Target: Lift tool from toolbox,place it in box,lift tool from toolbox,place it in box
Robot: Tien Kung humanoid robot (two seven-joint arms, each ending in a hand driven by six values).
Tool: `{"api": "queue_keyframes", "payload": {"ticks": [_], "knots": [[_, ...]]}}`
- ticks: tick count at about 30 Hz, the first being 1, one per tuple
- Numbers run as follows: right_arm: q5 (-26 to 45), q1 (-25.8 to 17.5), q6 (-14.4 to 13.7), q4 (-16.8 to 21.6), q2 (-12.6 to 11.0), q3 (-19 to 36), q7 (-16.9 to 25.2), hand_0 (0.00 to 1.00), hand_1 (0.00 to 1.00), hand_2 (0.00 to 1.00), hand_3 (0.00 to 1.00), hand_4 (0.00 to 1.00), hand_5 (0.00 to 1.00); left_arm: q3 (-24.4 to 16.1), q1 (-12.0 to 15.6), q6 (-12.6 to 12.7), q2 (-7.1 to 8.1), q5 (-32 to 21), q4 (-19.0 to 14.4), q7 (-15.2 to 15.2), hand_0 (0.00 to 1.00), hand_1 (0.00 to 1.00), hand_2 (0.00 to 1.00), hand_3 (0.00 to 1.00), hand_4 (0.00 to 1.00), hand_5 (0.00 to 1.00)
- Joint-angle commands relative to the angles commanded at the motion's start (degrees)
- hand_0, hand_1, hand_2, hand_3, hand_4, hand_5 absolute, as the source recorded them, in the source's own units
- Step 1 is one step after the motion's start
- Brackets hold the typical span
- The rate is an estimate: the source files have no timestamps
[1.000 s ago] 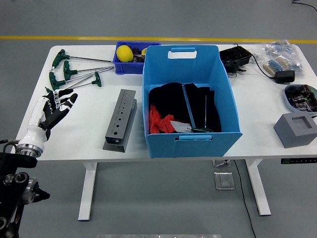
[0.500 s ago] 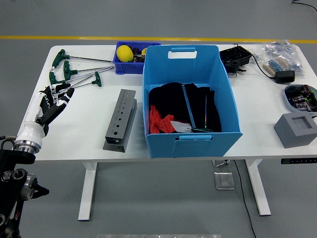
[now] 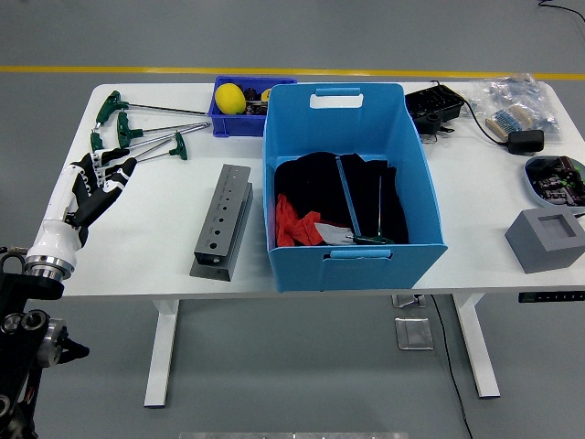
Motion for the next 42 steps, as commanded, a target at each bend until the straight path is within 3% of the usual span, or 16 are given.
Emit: {"api": "queue_keyframes", "payload": {"ticks": [11, 17, 23, 32, 42], "knots": [[-1.09, -1.13, -0.11, 0.0, 0.21, 1.37, -0.08, 0.666, 0.66, 0.747, 0.602, 0.848, 0.714, 0.36, 0.32, -0.02, 0.22, -0.08, 0.61, 0.28, 0.748, 0.734, 0.814, 0.688, 0.806, 0.583], [-4.01, -2.93, -0.81, 0.0, 1.26, 6.67, -1.26, 0.666, 0.663, 0.747, 0.599, 0.846, 0.712, 2.4, 1.18, -0.23, 0.77, 0.08, 0.9, 0.49, 0.747, 0.735, 0.814, 0.69, 0.807, 0.587], [-0.63, -4.34, -1.92, 0.0, 1.93, 7.9, -0.92, 0.681, 0.672, 0.748, 0.602, 0.846, 0.71, 2.77, 1.59, -0.26, 1.03, 0.83, 1.13, 0.47, 0.747, 0.732, 0.814, 0.692, 0.804, 0.587], [8.66, -5.31, -1.99, 0.0, 1.02, 1.32, 0.58, 0.722, 0.711, 0.754, 0.601, 0.848, 0.705, 1.7, -0.25, -0.35, 2.99, 0.31, 2.57, -0.1, 0.746, 0.732, 0.811, 0.694, 0.803, 0.591], [15.65, -5.49, -0.27, 0.0, -1.27, -5.02, 2.26, 0.745, 0.721, 0.759, 0.607, 0.852, 0.701, 0.94, 0.12, -0.89, 5.08, 0.52, 4.62, 0.24, 0.751, 0.739, 0.815, 0.699, 0.803, 0.594]]}}
